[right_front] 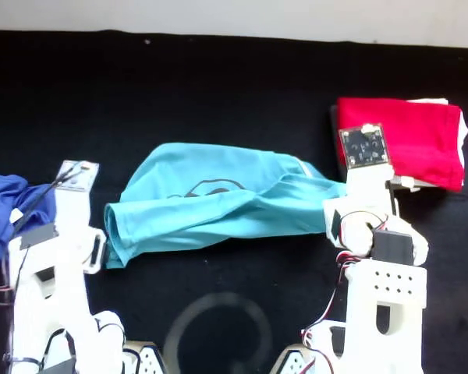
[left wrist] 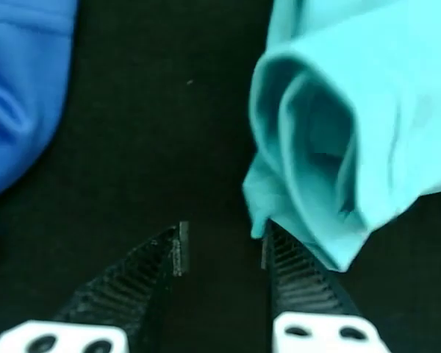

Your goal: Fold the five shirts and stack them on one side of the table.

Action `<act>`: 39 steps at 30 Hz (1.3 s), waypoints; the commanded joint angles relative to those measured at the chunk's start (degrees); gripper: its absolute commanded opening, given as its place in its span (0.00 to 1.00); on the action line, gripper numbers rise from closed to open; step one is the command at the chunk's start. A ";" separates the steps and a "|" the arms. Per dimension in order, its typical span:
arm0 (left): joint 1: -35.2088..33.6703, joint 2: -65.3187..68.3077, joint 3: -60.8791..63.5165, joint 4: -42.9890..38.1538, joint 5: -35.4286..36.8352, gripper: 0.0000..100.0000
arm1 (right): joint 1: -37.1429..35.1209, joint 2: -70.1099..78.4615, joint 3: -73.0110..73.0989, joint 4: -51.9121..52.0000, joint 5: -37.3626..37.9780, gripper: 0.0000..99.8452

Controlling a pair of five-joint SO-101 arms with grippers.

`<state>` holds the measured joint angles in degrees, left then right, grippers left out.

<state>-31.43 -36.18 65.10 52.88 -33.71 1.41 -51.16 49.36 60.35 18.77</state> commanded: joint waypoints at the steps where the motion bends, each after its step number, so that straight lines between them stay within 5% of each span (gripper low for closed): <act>1: -1.71 -1.01 -0.75 0.35 -2.02 0.17 | 0.57 -0.92 0.04 -0.92 0.26 0.01; 8: -0.13 -1.01 -2.42 2.29 -1.58 0.17 | 3.91 -0.92 0.13 -0.66 0.44 0.01; 16: 7.43 -1.01 -11.21 22.95 -1.67 0.17 | 4.00 -0.92 0.13 -0.57 0.26 0.01; 22: 15.43 -0.57 -5.05 12.57 -1.67 0.17 | 4.00 -0.92 0.13 -0.57 0.26 0.01; 34: 12.18 -0.48 5.76 -15.03 -1.93 0.17 | 4.09 -1.01 0.04 -0.57 0.62 0.01; 39: 8.48 -0.48 5.14 -21.36 -1.93 0.00 | 4.35 -1.36 0.66 -0.48 0.35 0.01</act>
<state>-21.41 -36.18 70.99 35.47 -35.03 5.19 -51.16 49.63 60.35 18.86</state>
